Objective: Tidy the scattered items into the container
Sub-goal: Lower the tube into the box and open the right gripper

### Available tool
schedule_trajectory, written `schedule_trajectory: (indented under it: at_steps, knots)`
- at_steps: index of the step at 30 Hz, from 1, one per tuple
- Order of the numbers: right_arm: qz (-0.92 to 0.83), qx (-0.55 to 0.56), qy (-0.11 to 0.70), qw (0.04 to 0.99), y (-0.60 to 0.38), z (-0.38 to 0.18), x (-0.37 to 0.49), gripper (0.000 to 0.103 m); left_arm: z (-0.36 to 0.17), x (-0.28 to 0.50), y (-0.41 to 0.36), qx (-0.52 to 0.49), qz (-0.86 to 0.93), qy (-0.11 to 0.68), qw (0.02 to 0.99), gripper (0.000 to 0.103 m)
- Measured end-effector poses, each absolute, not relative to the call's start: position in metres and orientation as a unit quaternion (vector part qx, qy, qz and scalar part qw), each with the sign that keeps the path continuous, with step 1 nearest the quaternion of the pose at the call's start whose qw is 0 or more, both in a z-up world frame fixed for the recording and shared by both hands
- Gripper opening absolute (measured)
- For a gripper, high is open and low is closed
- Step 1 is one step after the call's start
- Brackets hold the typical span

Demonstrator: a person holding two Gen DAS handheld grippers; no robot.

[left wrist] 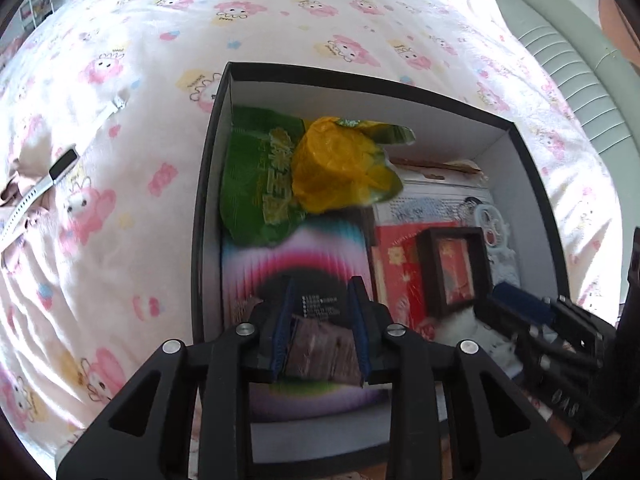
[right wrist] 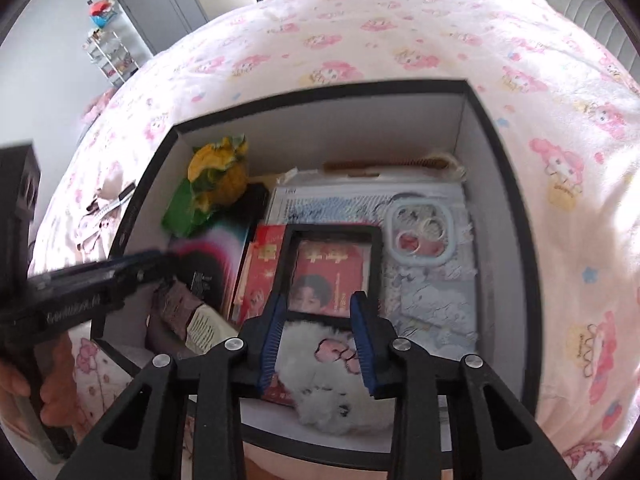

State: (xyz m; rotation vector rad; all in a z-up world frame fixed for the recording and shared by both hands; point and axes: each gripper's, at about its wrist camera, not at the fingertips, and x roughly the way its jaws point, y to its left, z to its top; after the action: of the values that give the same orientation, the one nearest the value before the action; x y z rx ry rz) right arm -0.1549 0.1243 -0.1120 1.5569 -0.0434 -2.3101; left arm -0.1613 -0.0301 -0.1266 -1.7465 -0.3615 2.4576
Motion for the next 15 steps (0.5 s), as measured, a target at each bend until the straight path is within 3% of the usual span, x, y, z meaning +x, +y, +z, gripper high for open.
schedule_trajectory:
  at_steps: [8, 15]
  knots:
    - [-0.798, 0.561, -0.022, 0.217, 0.106, -0.121, -0.156, 0.03, -0.13, -0.17, -0.013, -0.588, 0.799, -0.096, 0.083, 0.028]
    - [-0.787, 0.576, -0.03, 0.218, 0.1, -0.126, -0.153, 0.03, -0.148, -0.169, -0.009, -0.633, 0.767, -0.087, 0.05, 0.03]
